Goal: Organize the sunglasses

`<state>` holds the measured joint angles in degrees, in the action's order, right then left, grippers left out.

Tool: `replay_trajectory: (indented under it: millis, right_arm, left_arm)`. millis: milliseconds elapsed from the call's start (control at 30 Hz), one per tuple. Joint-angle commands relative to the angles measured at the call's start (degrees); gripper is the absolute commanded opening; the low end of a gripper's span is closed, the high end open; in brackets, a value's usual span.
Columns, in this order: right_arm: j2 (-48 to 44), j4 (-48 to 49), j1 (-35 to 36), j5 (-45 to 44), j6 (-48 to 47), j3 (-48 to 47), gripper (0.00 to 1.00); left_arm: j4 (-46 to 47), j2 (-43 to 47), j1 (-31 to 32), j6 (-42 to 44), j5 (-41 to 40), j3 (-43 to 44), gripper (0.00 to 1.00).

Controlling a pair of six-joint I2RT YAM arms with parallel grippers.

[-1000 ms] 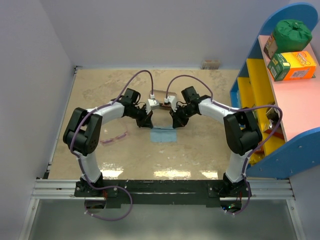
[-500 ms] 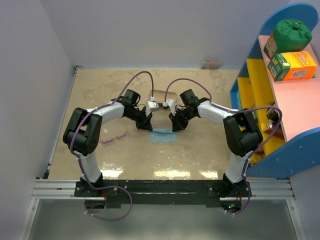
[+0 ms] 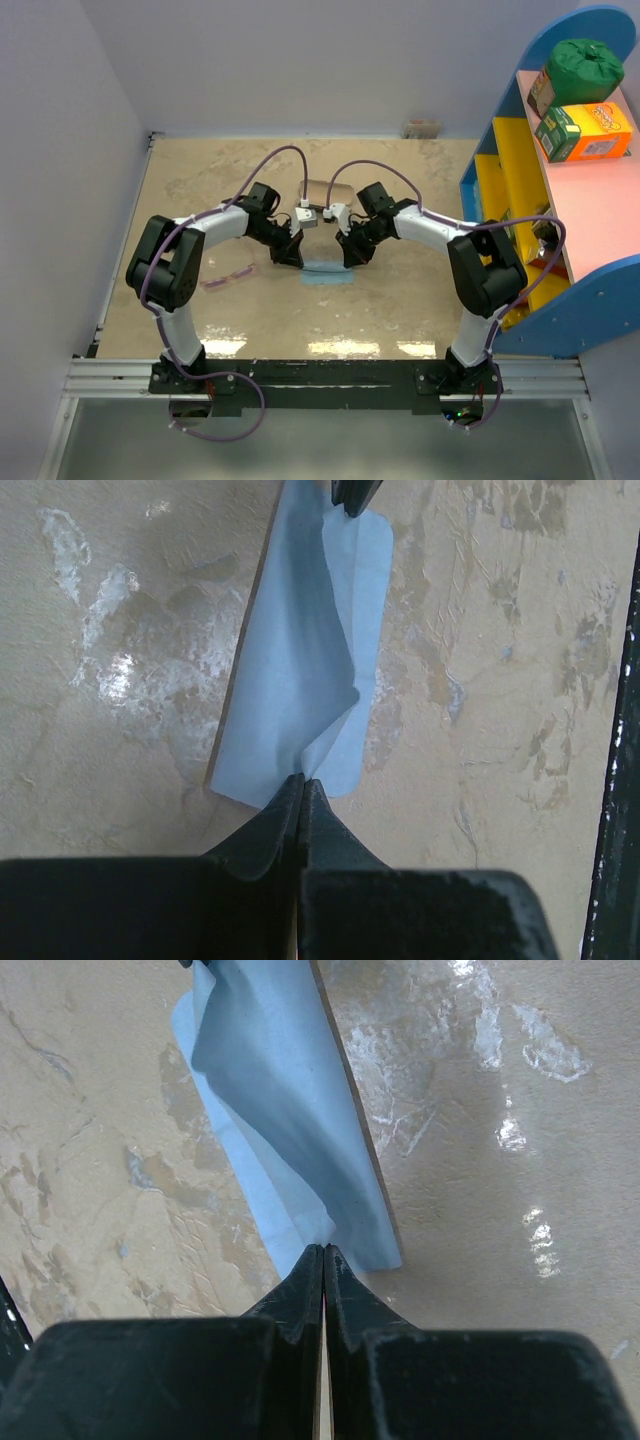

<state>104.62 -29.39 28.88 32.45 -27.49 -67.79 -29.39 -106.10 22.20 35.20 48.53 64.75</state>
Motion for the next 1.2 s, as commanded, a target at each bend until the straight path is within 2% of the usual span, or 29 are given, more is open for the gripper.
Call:
replay_trajectory:
  millis: [0, 767, 1167]
  right_arm:
    - [-1.4, 0.8, 0.5, -0.9, -0.6, 0.2, 0.0]
    - [-4.7, 3.1, 0.6, -4.2, 0.9, -1.2, 0.0]
    - [-3.5, 2.4, 0.6, -4.4, -0.5, 0.8, 0.0]
  left_arm:
    - [0.1, 0.5, 0.1, 1.8, 2.8, -0.5, 0.0]
    - [0.2, -0.9, 0.7, 2.0, 3.9, -1.2, 0.0]
    - [0.4, -1.3, 0.8, 2.0, 3.9, -1.0, 0.0]
